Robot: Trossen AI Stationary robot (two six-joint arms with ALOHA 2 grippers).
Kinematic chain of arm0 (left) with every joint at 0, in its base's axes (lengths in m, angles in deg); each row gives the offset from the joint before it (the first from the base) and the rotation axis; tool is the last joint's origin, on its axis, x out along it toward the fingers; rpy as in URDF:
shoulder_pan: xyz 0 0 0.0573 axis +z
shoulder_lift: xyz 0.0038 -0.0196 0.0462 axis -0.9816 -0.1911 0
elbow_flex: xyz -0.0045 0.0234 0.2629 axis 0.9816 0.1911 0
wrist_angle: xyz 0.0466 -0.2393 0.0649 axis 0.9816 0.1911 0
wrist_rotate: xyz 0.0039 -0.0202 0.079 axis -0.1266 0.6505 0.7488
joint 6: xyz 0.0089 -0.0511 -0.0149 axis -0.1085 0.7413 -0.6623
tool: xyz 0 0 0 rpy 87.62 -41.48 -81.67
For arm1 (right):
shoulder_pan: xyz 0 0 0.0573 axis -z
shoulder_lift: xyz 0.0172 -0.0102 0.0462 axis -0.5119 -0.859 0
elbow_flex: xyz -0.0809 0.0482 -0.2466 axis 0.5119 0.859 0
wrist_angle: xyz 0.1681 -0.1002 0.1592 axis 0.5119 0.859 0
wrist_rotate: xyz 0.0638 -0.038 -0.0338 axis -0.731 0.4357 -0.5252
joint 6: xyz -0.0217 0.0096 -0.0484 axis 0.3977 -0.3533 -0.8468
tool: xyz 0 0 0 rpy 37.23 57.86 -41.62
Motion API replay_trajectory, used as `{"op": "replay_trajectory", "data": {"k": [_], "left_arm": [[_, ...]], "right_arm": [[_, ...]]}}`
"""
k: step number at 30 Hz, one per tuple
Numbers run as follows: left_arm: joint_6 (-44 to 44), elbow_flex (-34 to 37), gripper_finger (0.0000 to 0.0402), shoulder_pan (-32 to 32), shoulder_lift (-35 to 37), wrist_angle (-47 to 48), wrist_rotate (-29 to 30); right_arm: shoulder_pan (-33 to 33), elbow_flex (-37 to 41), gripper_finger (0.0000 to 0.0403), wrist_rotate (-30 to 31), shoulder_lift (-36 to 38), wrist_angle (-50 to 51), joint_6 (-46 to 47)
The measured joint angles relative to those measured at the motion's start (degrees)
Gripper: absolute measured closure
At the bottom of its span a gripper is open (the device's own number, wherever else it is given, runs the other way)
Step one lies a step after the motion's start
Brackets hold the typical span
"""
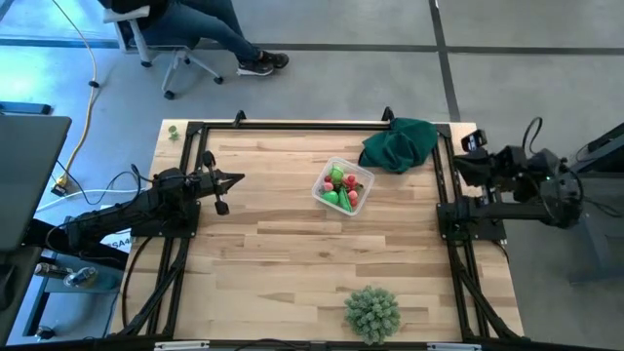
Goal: Pick and placing Produce into tupperware
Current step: Return to Home Position
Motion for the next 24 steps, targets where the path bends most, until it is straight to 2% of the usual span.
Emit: {"op": "replay_trajectory", "data": {"k": [7,24], "left_arm": [[0.0,0.0,0.0401,0.0,0.0,-0.01,0.0],[0.0,-0.01,0.0401,0.0,0.0,0.02,0.0]], "right_arm": [[0.0,8.93,0.0401,-0.1,9.54,-3.55,0.83],[0.0,27.76,0.0403,-2.19,8.2,-12.39,6.22]]}}
